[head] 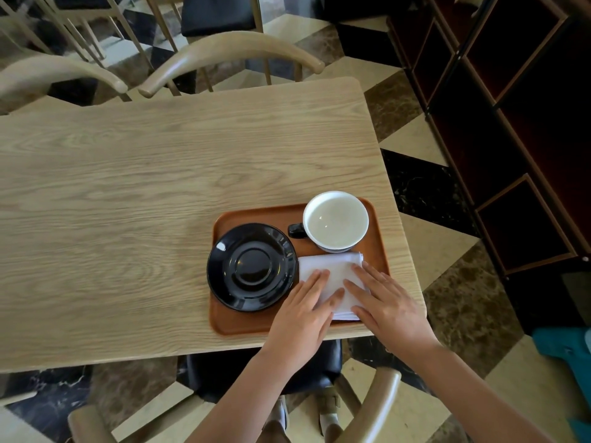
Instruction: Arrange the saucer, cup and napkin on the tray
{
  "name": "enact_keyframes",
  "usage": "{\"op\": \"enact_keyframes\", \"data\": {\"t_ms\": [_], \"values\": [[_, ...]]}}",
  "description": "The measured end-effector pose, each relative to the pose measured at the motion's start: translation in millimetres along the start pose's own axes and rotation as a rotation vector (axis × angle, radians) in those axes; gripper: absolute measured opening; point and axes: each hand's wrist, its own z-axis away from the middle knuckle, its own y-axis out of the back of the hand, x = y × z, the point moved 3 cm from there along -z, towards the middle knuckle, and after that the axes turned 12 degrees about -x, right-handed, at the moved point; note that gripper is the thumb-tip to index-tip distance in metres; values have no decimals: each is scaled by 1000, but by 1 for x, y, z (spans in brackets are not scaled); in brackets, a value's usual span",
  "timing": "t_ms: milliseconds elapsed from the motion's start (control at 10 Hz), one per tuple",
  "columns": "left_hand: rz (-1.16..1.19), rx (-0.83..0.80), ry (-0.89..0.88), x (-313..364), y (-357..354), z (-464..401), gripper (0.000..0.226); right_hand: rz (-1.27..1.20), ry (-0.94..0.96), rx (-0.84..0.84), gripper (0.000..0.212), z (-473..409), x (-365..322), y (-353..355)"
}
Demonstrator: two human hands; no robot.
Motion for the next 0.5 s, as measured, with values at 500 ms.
{"op": "enact_keyframes", "data": {"t_ms": [500], "values": [[-40,-139,241,-18,172,-4,32,-61,-171,-387,48,-72,-49,148]]}}
